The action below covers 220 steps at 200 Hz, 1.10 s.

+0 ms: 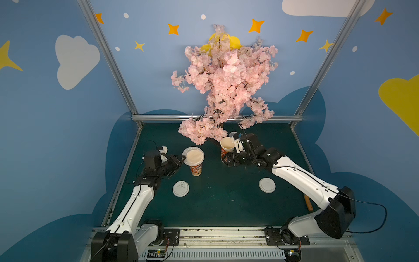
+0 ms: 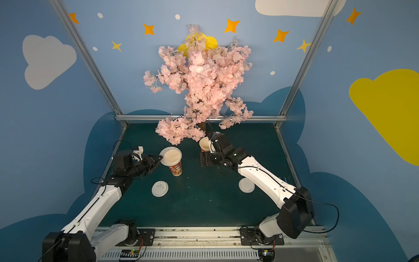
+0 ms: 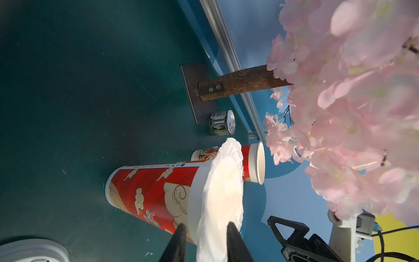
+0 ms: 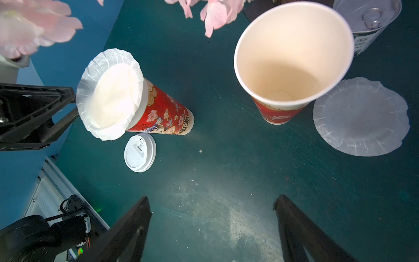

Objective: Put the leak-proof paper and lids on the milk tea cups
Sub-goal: Place the leak-proof paper at the cup.

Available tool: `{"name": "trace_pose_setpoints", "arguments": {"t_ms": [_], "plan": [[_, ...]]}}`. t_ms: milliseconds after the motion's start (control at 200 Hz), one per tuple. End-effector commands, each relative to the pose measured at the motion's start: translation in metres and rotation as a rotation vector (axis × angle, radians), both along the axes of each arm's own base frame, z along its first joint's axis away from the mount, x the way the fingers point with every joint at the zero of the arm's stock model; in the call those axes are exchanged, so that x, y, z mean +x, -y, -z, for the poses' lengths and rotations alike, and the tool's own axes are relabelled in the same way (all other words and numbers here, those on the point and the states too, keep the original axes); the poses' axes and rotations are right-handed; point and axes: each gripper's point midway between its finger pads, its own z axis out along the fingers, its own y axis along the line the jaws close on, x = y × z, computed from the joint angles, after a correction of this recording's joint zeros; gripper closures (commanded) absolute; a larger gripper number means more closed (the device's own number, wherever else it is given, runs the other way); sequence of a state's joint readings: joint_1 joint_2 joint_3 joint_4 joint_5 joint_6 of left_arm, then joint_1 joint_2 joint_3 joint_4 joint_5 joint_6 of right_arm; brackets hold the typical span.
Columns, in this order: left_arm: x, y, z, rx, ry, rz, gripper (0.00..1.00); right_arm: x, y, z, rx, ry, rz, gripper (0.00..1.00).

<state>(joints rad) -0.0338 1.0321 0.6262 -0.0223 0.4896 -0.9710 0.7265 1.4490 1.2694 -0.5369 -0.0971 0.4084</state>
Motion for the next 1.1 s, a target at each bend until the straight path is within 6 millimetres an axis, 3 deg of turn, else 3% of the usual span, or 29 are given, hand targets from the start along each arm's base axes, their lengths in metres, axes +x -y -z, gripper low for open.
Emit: {"name": "trace_pose_setpoints", "arguments": {"t_ms": [0,370,1096], "plan": [[-0.001,-0.005,-0.009,0.039,0.023,-0.005,0.71,-0.003,-0.001,-0.004,0.011,0.011,-0.001,0.14],[0.0,-0.004,-0.005,0.028,0.014,-0.003,0.89,-0.005,0.0,-0.005,0.009,0.013,-0.001,0.14],[0.006,0.006,-0.004,-0.001,0.014,0.02,0.93,-0.005,-0.002,0.0,0.004,0.003,-0.004,0.13]]}}
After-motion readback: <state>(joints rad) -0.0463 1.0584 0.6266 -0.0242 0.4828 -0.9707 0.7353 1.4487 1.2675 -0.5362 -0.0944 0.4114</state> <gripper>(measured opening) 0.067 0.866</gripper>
